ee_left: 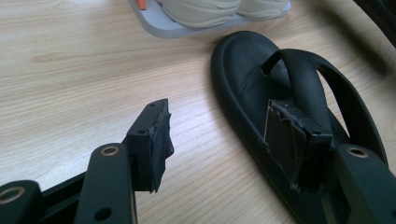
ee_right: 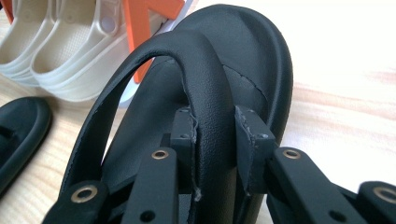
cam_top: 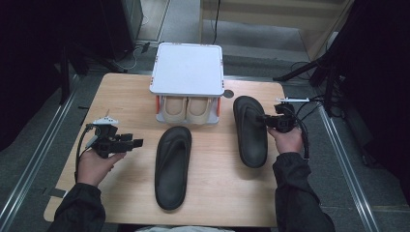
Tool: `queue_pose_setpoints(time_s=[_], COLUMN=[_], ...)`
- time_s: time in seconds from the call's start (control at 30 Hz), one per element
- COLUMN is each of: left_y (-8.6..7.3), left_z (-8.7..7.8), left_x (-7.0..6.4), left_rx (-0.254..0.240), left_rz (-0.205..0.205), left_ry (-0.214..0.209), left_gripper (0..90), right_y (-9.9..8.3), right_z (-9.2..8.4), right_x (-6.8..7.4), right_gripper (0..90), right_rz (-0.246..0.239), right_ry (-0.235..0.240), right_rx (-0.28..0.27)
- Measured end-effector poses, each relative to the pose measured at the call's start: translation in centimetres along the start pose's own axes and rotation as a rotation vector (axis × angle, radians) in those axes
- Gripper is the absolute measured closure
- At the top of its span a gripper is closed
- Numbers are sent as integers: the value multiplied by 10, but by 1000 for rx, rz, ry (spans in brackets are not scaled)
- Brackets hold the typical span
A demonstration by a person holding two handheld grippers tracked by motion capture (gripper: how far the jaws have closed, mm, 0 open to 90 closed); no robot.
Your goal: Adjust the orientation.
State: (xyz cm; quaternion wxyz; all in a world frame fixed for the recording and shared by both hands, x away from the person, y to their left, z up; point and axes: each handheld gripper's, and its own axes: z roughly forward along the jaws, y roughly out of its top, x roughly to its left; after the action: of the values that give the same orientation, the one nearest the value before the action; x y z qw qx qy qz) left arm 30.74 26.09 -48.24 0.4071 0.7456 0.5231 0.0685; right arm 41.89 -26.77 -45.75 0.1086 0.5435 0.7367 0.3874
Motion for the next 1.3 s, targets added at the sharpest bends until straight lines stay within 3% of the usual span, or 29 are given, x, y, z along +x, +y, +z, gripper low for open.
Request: queue_pose_setpoints(time_s=[0.3, 0.43, 0.8, 0.97, 1.3], left_y=[6, 10, 17, 21, 28], left_z=[7, 7, 15, 18, 25], left_x=[-6, -10, -15, -20, -19], left_rx=[5, 2, 23, 29, 27], left_rz=[20, 20, 25, 74, 94], left_ry=[-24, -46, -103, -106, -114], left_gripper=[433, 508, 584, 616, 639], right_y=[-20, -27, -44, -50, -63], right_z=[-17, -22, -25, -25, -25], right_x=[15, 25, 48, 56, 76], right_gripper=[717, 717, 716, 715, 714], right_rz=[2, -5, -15, -24, -41], right_ry=[12, 25, 68, 72, 80], right_rx=[8, 9, 23, 24, 24])
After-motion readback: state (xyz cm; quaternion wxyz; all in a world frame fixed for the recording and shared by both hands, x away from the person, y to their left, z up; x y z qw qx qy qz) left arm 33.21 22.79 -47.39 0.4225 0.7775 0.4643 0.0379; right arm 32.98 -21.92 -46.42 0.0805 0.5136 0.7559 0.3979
